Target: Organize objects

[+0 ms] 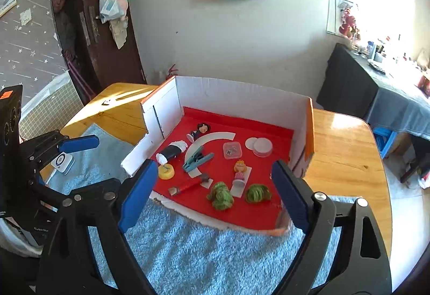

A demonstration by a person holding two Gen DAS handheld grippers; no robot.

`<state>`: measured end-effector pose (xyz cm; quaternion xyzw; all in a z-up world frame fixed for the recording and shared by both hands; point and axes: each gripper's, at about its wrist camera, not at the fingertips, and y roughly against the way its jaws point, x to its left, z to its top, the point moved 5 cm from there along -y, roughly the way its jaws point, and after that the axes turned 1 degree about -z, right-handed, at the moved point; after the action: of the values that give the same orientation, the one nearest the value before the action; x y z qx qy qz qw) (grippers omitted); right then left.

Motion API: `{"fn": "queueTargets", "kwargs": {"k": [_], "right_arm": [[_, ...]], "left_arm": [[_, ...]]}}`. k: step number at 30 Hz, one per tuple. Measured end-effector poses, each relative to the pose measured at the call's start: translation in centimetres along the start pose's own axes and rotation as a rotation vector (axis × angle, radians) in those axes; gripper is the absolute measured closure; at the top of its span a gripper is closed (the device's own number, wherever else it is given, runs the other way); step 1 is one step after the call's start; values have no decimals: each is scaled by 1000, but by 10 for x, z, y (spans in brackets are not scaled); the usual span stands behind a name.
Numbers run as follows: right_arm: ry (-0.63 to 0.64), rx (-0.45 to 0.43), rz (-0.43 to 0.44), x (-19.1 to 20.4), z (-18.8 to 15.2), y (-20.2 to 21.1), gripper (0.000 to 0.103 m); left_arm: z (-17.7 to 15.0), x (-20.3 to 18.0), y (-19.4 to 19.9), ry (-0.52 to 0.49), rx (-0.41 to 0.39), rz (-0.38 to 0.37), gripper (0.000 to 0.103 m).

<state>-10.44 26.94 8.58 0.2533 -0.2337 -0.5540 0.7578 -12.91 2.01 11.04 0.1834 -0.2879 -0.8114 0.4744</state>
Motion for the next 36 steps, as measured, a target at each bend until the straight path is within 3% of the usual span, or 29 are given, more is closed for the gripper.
{"fn": "queueTargets", "kwargs": {"k": [10,22,29,36], "right_arm": [[-72,-22,-32,1,-51,8,8],[-176,92,-99,-18,-123,-43,7],[-192,148,-95,-22,-136,-62,7],[-161,149,-150,-23,-139,-67,5]], "left_arm": [[-32,-5,10,39,-51,74,0],[-92,2,-46,129,103,90,0],[-105,8,-67,157,161,116,0],[-107,12,-75,176,188,160,0]]}}
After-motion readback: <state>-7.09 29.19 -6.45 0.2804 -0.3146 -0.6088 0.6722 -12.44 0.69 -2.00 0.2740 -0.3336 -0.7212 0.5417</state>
